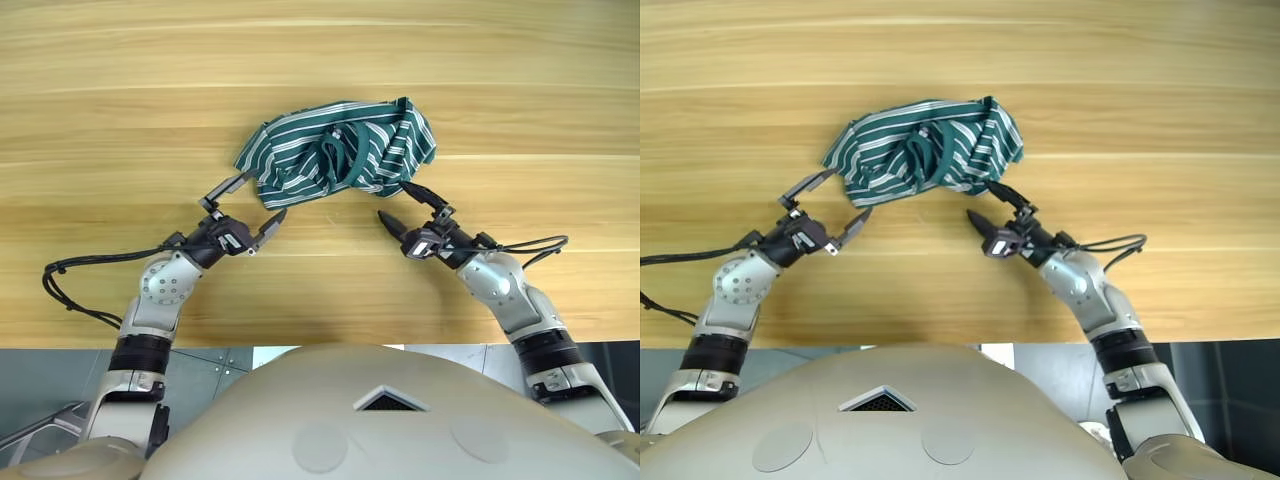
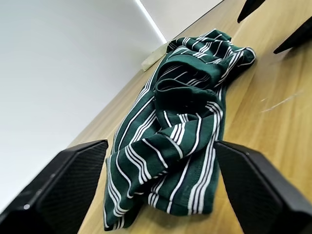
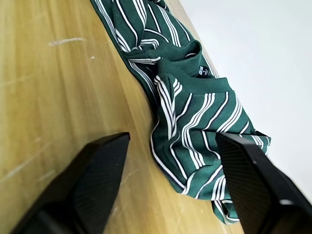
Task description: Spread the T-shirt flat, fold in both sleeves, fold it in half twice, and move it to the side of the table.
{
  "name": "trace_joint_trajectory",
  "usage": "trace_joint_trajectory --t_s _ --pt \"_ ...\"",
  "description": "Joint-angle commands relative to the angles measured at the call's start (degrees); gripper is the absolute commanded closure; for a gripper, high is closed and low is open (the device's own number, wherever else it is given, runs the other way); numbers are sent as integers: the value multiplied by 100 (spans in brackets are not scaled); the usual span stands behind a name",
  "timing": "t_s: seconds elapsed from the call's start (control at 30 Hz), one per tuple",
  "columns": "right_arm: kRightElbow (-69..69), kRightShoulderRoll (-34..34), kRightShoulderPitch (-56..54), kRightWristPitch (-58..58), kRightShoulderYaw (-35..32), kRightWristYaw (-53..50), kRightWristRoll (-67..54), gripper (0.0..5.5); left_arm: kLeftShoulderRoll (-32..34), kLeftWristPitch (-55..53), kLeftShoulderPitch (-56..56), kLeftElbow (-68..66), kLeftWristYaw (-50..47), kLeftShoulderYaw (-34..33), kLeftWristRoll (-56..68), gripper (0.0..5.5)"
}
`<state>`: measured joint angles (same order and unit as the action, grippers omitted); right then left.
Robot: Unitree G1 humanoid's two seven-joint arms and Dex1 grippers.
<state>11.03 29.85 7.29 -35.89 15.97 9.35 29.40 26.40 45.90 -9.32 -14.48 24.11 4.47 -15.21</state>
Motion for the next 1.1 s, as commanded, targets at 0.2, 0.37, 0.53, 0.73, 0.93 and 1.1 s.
trace_joint_trajectory --t_s 0.2,0.37,0.53,0.73,0.93,1.1 --pt "363 -225 -165 122 341 -64 201 221 -83 -171 693 -429 -1264 149 -1205 146" --pt "478 -256 -221 90 389 -187 239 221 103 54 533 -397 -1129 482 -1084 146" --pt "669 -292 -294 79 451 -315 293 221 424 319 183 -46 -644 660 -278 146" --pt "817 -312 -396 50 514 -419 318 221 546 -78 377 -316 -926 454 -690 146" --pt "960 -351 -480 34 579 -532 328 221 634 -397 570 -557 -1357 525 -1399 146" --pt "1054 -387 -539 29 633 -634 341 221 693 -370 589 -515 -1396 608 -1432 146"
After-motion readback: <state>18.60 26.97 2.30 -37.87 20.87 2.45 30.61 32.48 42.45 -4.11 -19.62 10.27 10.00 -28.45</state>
